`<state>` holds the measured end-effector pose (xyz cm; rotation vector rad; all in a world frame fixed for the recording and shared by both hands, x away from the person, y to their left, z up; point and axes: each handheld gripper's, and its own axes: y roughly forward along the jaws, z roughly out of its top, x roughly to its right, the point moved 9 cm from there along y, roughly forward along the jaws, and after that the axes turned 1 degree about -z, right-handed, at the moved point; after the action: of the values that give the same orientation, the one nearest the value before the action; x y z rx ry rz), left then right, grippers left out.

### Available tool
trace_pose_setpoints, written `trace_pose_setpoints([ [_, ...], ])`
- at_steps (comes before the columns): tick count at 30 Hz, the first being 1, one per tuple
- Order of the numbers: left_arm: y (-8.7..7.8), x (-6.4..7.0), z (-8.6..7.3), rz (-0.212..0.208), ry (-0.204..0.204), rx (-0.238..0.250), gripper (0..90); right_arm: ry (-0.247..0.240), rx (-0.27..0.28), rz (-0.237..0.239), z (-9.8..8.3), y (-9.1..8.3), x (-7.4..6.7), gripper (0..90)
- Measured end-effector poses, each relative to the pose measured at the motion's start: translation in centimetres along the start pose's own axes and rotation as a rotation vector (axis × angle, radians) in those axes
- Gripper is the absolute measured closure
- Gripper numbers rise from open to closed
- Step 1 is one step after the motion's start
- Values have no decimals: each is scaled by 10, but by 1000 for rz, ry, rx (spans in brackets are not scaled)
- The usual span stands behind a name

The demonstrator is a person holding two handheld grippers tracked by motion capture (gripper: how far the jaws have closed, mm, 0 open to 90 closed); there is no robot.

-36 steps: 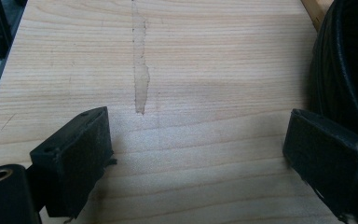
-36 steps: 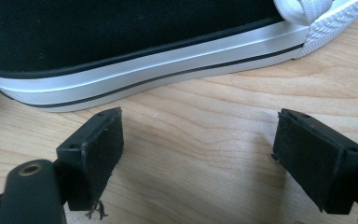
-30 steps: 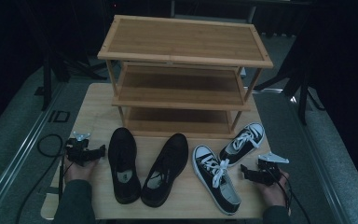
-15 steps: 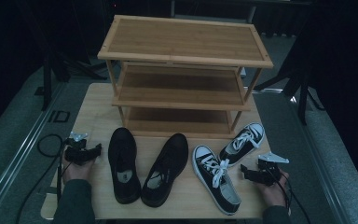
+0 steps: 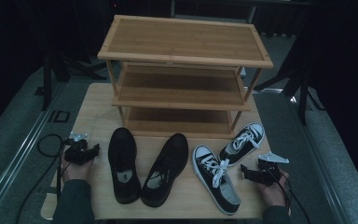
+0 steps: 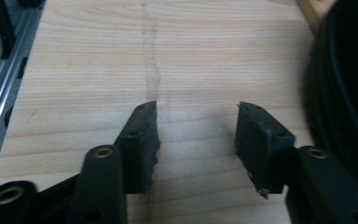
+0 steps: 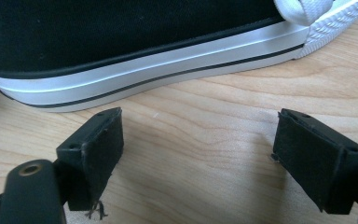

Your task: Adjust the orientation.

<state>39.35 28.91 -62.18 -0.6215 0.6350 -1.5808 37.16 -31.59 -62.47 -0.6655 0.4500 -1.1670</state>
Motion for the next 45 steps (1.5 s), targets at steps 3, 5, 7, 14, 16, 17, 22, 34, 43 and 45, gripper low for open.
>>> trace_pose_setpoints([
  [3,-8,5,5,-32,15,2,538,0,0,0,0,0,0,159],
  [5,-14,7,10,-55,16,17,546,0,0,0,0,0,0,159],
  [7,-21,10,14,-68,29,19,564,-1,0,0,0,0,0,159],
  [14,-46,28,21,-166,86,14,634,0,0,0,0,0,0,159],
  [16,-53,30,24,-175,103,22,629,0,0,0,0,0,0,159],
  [17,-56,31,26,-183,106,24,623,0,0,0,0,0,0,159],
  [22,-68,33,32,-213,122,25,611,0,0,0,0,0,0,159],
  [34,-92,53,43,-261,193,8,568,0,0,0,0,0,0,159],
  [43,-106,71,47,-287,272,-16,566,0,0,0,0,0,0,159],
  [45,-110,75,47,-290,289,-19,566,0,0,0,0,0,0,159],
])
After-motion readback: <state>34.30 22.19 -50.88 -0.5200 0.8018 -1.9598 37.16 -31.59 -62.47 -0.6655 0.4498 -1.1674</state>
